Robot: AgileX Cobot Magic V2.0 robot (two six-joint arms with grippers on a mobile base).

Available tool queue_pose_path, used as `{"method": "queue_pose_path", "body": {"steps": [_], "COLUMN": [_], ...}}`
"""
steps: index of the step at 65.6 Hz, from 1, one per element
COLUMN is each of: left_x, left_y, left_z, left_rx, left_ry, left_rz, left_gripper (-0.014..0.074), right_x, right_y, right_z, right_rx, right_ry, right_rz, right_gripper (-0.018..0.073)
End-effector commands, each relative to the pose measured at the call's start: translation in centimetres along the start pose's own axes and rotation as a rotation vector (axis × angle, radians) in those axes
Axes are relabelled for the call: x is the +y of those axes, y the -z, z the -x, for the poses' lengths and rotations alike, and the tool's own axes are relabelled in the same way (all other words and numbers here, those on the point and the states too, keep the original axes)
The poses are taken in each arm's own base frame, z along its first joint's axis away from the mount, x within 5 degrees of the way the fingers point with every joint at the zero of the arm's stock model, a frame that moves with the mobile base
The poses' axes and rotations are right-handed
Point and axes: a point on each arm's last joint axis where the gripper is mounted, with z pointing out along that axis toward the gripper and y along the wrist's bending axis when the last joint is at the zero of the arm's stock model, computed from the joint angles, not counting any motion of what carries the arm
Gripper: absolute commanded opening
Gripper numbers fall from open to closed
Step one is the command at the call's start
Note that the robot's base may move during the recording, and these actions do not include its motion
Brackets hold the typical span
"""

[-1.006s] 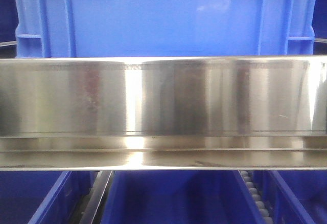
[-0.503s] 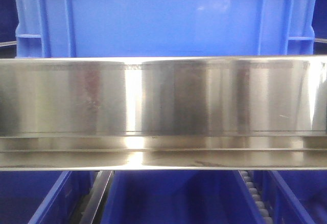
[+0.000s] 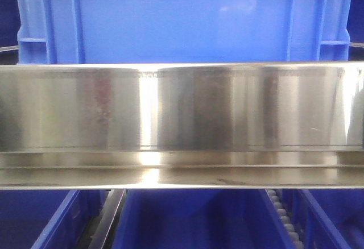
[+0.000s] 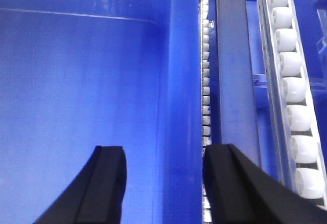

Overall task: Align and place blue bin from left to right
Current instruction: 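Close both grippers on the blue bin's side rims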

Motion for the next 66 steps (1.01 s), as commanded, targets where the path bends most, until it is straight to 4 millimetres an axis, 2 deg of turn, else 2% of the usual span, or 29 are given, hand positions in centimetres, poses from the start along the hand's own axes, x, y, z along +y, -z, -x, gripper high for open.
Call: {"method": "queue_pose_path", "body": {"steps": [1,10,13,16,26,31,42,50,66], "left_x": [-0.2,-0.2,-0.5,-0.7,-2.2,-2.5,-3.2,-3.5,-3.6], "left_y": [0.1,0.1,0.1,0.2,0.4,0.5,0.0,-1.7,-3.8], "left_z": [0.0,0.0,-0.1,-0.1,-0.2,-0.2,-0.4,-0.8,-1.6], "left_rx": [-0.001,0.000,0.001,-0.002,-0.045,-0.075,-0.084,-0.040,0.033], "left_ry": [0.009,0.009,0.004,0.000,-0.045,-0.029,-0.049,-0.056,-0.064], "left_rz": [-0.010,-0.011,-0.016,-0.019,-0.008,0.047,0.083,0.094,0.126], "left_gripper": [-0.0111,-0.0105,-0.0076,-0.0026,0.0279,0.0336,0.0337,0.0337,0.0337], "right_x": [0.0,0.0,0.0,0.0,0.0,0.0,0.0,0.0,0.0], "right_y": [0.2,0.2,0.2,0.2,0.2,0.2,0.2,0.2,0.2], "right_z": [0.1,0.1,0.1,0.1,0.1,0.1,0.1,0.1,0.1], "right_rx": [-0.013,-0.013,-0.013,-0.013,-0.013,-0.013,-0.013,-0.013,-0.013], "right_ry": [0.008,0.008,0.008,0.008,0.008,0.008,0.008,0.008,0.008], "right_rz": [-0.004,-0.004,-0.004,-0.004,-0.004,-0.004,-0.004,-0.004,-0.004], "right_gripper": [0.0244,0.0244,0.0244,0.0244,0.0244,0.0244,0.0244,0.0244,0.0244]}}
